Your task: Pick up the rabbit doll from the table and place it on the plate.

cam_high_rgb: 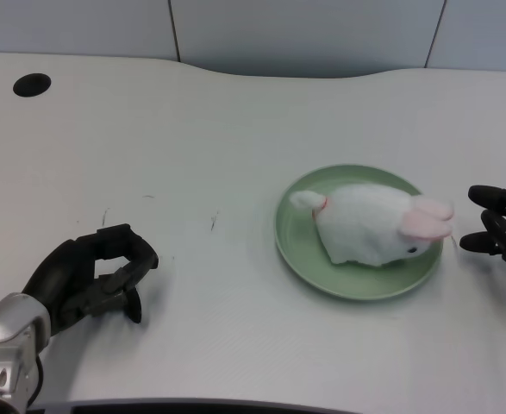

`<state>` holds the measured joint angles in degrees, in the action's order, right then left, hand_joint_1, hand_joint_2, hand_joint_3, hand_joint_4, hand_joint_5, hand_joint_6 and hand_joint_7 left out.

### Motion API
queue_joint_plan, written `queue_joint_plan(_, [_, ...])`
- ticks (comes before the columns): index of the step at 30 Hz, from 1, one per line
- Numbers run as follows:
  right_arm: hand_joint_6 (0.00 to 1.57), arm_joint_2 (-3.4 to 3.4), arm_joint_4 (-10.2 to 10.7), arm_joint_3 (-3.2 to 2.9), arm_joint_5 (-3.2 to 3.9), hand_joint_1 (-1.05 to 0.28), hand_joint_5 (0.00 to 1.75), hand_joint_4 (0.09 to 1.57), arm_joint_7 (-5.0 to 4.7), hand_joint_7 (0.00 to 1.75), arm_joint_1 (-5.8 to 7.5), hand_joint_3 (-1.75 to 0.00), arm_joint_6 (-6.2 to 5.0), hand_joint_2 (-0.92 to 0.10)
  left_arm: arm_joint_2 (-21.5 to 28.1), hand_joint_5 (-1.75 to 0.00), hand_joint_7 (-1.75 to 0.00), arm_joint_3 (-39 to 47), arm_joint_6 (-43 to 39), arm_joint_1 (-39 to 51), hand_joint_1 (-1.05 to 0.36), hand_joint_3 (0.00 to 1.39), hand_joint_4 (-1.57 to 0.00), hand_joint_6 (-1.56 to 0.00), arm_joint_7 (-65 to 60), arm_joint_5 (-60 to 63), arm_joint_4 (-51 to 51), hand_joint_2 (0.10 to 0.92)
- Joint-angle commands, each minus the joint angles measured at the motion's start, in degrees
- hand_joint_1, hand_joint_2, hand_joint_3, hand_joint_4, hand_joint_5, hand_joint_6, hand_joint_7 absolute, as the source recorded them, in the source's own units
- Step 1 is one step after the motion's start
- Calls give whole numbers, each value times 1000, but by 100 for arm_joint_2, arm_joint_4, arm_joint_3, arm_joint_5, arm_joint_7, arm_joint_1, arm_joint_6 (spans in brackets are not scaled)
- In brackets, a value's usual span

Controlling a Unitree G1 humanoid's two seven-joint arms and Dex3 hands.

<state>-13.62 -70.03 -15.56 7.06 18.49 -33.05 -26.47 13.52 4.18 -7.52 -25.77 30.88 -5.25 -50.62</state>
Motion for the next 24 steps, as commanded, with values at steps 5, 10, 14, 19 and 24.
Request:
queue_joint_plan(5, [973,-58,-30,-18,14,-421,819,753,-10,6,-12,-251,-47,-921,74,-1746,-1649,98,115,-8,-489,490,-707,-499,-23,-72,-203,921])
queue_joint_plan(10, [976,-47,-131,-66,53,-412,821,759,-4,7,-79,-240,17,-921,110,-1746,-1652,48,19,-101,-500,501,-695,-507,-53,42,-318,921])
queue_joint_plan(14, [974,-52,-120,-34,15,-385,803,750,-56,6,-108,-262,45,-921,136,-1746,-1681,25,-153,-193,-507,511,-688,-505,12,81,-521,921])
queue_joint_plan(19, [979,-57,-142,-58,46,-397,805,757,-21,8,-169,-259,90,-921,87,-1746,-1708,73,-136,-312,-497,504,-732,-515,-75,27,-701,921])
queue_joint_plan(24, [975,-61,-149,-62,45,-417,812,757,-26,5,-184,-241,115,-921,66,-1746,-1688,96,-65,-329,-501,479,-746,-527,-146,12,-701,921])
